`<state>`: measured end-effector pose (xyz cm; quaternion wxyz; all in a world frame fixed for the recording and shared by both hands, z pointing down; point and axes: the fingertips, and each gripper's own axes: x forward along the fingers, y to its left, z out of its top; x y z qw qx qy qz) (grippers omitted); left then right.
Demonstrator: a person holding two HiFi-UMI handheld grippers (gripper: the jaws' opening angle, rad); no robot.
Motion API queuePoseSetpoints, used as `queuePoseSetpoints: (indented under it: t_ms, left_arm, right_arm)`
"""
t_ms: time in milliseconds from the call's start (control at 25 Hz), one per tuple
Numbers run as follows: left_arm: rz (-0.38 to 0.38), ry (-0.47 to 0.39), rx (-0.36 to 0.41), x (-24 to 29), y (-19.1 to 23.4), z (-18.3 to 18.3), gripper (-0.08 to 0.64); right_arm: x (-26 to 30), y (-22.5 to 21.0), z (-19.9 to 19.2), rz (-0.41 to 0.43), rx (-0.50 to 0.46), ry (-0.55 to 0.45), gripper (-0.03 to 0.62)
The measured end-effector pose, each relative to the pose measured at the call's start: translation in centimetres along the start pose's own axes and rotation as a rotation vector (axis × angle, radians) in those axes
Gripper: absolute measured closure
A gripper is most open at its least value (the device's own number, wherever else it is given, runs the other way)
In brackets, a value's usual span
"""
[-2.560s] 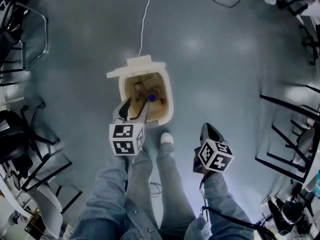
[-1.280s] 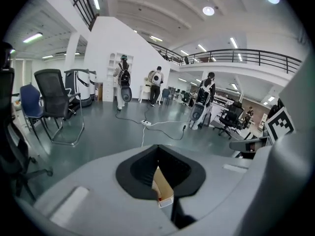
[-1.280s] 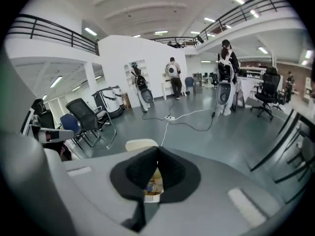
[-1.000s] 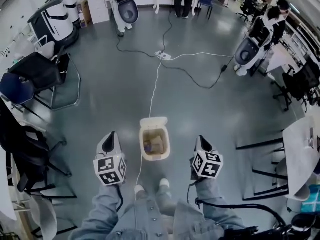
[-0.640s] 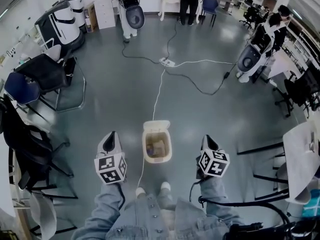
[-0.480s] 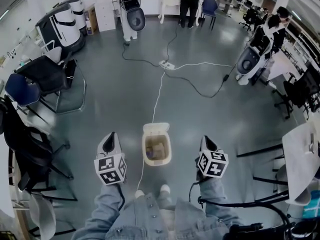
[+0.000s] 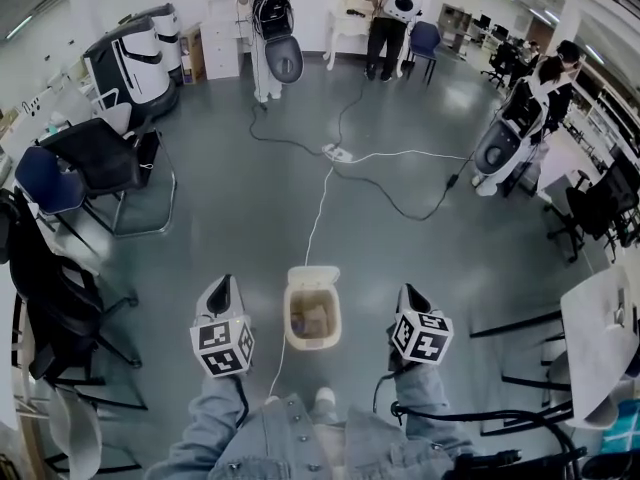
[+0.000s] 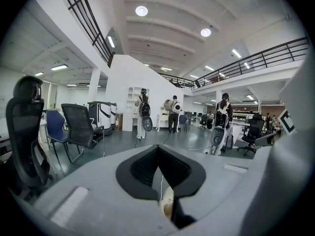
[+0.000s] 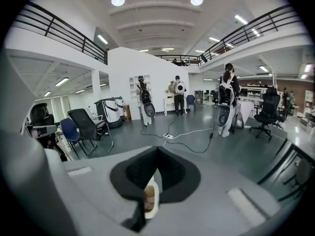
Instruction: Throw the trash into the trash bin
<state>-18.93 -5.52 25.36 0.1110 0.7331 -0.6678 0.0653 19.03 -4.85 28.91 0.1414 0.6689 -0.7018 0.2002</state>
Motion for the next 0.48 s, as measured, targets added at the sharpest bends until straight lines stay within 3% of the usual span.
queuePoseSetpoints:
  t_ms: [480]
  left_arm:
    - [-0.010, -0.014, -0.013, 0.01, 0.19, 0.52, 0.552]
  right_arm:
    - [0.08, 0.44, 0.80, 0.012, 0.007, -0.022, 0.589]
